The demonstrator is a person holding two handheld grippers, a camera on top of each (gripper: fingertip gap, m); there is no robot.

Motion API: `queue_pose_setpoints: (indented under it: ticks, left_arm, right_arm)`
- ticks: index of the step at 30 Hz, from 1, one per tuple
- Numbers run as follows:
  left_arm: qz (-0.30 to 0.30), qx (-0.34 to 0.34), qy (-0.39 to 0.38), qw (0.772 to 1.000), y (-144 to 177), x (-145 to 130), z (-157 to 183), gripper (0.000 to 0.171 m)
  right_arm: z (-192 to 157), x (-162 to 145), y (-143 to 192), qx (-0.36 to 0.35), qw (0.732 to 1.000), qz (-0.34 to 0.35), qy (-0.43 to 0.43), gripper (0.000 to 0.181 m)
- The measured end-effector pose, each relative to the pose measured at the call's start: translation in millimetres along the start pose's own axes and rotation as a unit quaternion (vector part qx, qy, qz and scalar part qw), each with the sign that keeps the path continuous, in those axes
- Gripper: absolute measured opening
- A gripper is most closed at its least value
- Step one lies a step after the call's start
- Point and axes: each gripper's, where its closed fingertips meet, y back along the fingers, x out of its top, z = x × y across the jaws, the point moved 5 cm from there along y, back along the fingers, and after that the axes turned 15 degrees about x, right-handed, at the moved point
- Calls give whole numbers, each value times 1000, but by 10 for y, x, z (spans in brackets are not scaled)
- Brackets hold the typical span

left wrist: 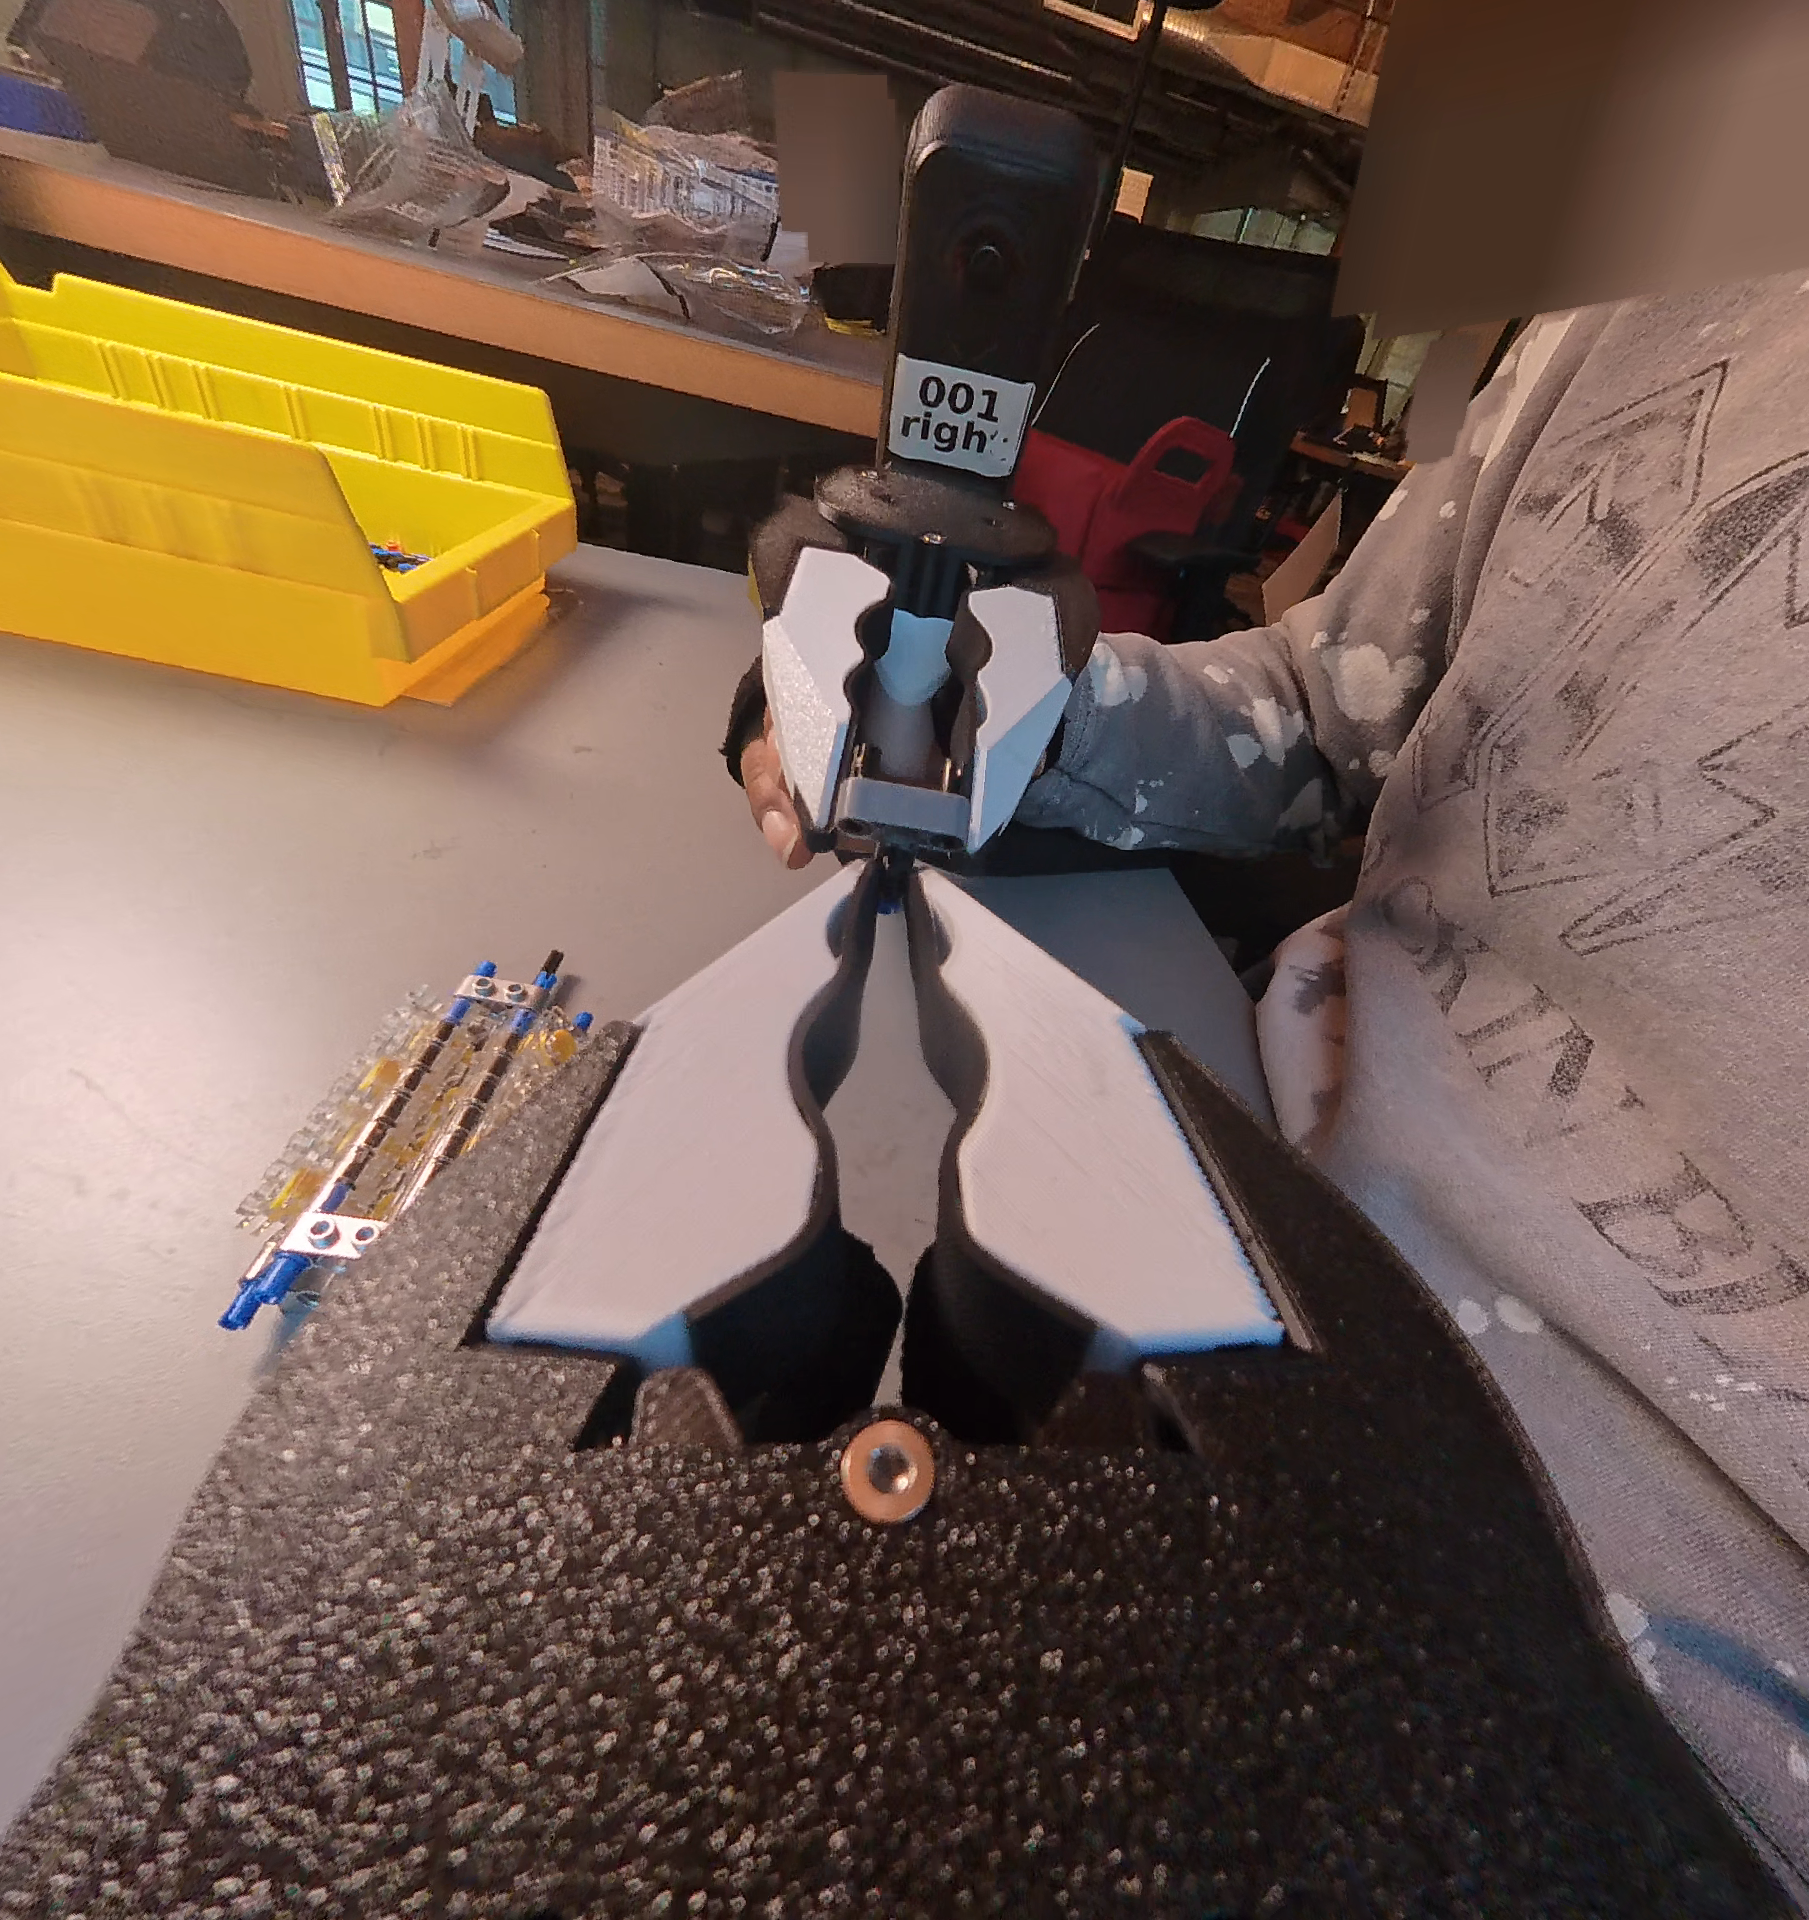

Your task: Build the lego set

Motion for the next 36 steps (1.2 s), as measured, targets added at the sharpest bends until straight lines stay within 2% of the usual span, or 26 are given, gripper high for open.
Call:
queue_pose_setpoints:
  ticks: [22,26,28,30,32,34,36]
  left_arm:
    - [23,-5,19,1000,5,60,7,4]
    - [10,2,-2,1000,22,65,2,3]
    - [1,18,-28,999,97,102,-64,3]
    - [-38,48,-63,996,235,95,-218,3]
    - [-93,105,-113,984,395,4,-437,3]
    - [-140,128,-124,974,534,-129,-597,3]
    - [-161,140,-113,970,615,-249,-718,3]
  right_arm:
    - [3,46,9,6,999,37,-15,22]
    - [5,31,4,11,999,37,-27,22]
    - [40,30,27,-3,999,31,-26,30]
    - [128,-3,95,-25,999,10,-34,42]
    - [269,-91,176,-55,997,-35,-48,46]
    - [417,-195,217,-85,990,-105,-39,49]
    - [552,-298,188,-92,979,-179,-29,56]
